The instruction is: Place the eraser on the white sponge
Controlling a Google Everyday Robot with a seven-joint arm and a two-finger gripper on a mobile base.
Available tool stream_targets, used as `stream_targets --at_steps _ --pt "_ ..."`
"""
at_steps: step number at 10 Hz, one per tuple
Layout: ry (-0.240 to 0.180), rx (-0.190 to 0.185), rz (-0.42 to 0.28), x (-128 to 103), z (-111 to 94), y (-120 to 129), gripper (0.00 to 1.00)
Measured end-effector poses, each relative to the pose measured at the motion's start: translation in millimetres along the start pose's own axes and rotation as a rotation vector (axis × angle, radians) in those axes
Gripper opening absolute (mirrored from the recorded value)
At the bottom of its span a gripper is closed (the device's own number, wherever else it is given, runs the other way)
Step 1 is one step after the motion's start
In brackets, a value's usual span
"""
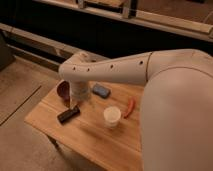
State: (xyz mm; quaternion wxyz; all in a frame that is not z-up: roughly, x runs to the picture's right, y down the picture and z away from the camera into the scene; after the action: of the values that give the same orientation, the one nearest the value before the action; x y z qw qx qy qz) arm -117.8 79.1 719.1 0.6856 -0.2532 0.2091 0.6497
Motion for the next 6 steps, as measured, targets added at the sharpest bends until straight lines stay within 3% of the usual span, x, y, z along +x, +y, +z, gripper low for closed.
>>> stream_targets --at_steps 2,5,6 --pt "-0.024 -0.009 -0.020 -12 -3 15 0.65" --pt "-0.027 -0.035 -0.039 -18 -4 41 0.65" --pt "-0.030 -0.113 0.042 -25 -13 113 0.65"
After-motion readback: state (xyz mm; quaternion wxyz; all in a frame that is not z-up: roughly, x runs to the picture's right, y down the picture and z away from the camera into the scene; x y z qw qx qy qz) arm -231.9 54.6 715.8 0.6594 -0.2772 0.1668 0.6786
